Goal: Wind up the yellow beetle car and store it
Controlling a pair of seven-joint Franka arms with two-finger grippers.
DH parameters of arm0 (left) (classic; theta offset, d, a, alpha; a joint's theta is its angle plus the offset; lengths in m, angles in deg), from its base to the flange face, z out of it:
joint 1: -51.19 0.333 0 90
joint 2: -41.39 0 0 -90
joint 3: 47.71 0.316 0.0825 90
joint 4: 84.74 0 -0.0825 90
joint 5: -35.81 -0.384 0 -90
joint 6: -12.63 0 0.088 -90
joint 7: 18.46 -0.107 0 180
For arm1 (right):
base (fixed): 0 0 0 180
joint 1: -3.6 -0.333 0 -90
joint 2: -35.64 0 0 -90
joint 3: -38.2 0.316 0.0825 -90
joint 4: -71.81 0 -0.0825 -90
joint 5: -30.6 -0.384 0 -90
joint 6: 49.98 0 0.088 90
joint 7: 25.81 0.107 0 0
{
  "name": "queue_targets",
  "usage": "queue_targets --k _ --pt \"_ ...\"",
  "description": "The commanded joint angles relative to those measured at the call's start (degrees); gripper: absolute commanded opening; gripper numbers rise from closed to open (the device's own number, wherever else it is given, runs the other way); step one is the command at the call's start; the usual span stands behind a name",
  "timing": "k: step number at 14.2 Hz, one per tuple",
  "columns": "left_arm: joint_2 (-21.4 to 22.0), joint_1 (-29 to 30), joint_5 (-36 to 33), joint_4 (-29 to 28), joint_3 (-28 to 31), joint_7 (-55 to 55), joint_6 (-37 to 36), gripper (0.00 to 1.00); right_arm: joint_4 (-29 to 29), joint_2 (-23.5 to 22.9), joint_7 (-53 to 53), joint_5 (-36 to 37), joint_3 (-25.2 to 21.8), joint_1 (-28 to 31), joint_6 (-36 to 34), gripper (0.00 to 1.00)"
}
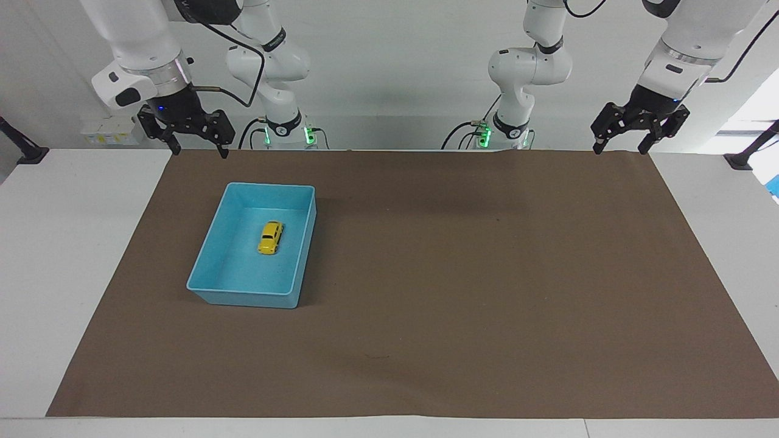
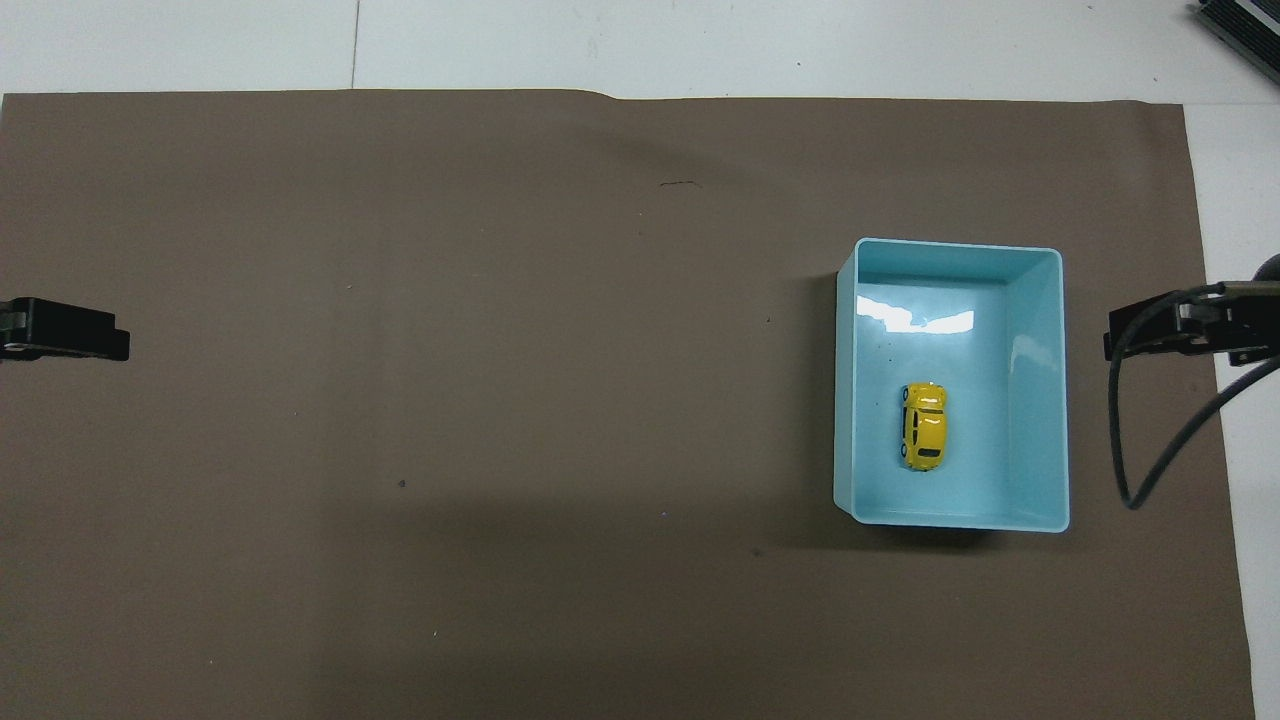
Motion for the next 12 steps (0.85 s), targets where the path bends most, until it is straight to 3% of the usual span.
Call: queue_targets --k 1,12 --pt "0.3 0.8 -0.4 -0.1 -0.5 -0.3 -0.4 1.00 1.1 0.8 -1.2 -1.7 0.3 0.6 0.5 1.00" --pt "0.3 0.9 -0.4 -0.1 -0.5 -0.3 -0.4 1.00 1.1 0.8 -1.7 -1.4 0.3 0.6 0.8 1.00"
